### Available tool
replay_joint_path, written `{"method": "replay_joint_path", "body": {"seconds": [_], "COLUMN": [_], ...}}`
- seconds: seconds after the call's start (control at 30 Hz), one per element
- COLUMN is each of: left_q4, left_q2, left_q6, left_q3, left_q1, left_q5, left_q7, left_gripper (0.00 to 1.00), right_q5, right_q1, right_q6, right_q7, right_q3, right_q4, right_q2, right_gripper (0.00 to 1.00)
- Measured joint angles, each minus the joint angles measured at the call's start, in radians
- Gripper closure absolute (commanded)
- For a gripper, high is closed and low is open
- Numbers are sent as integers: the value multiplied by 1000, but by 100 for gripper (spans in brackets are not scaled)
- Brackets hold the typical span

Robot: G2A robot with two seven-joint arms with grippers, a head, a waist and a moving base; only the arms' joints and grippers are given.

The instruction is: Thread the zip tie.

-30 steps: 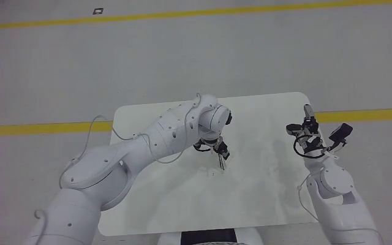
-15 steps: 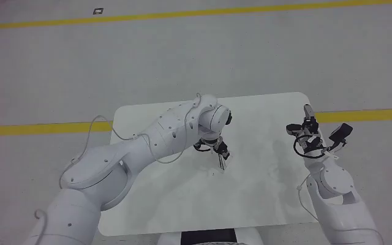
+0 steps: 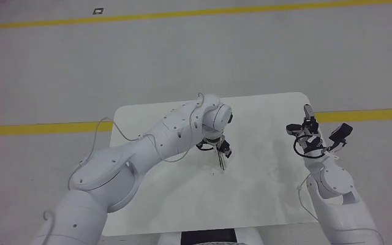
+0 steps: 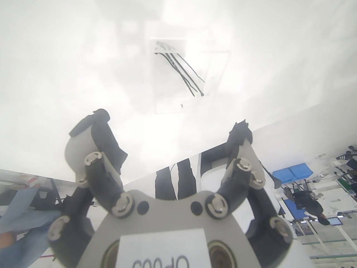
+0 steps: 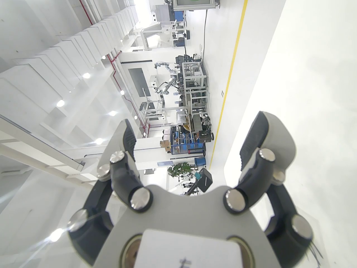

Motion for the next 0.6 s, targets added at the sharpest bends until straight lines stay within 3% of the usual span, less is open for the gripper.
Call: {"method": "replay_joint_path", "body": {"seconds": [0.13, 0.6], "left_q4": [67, 70], "left_q2": [-42, -43], "left_q6": [0, 0], "left_q3": [8, 9], "left_q1": [-18, -18], "left_q5": [6, 4], "left_q7": [0, 0], "left_gripper": [0, 0], "right_q5": [0, 0], "right_q1": [0, 0], "right_q6": [0, 0], "right_q7": [0, 0], "right_q3": [0, 0], "right_q4": [0, 0], "right_q2": [0, 0], "right_gripper": [0, 0]}}
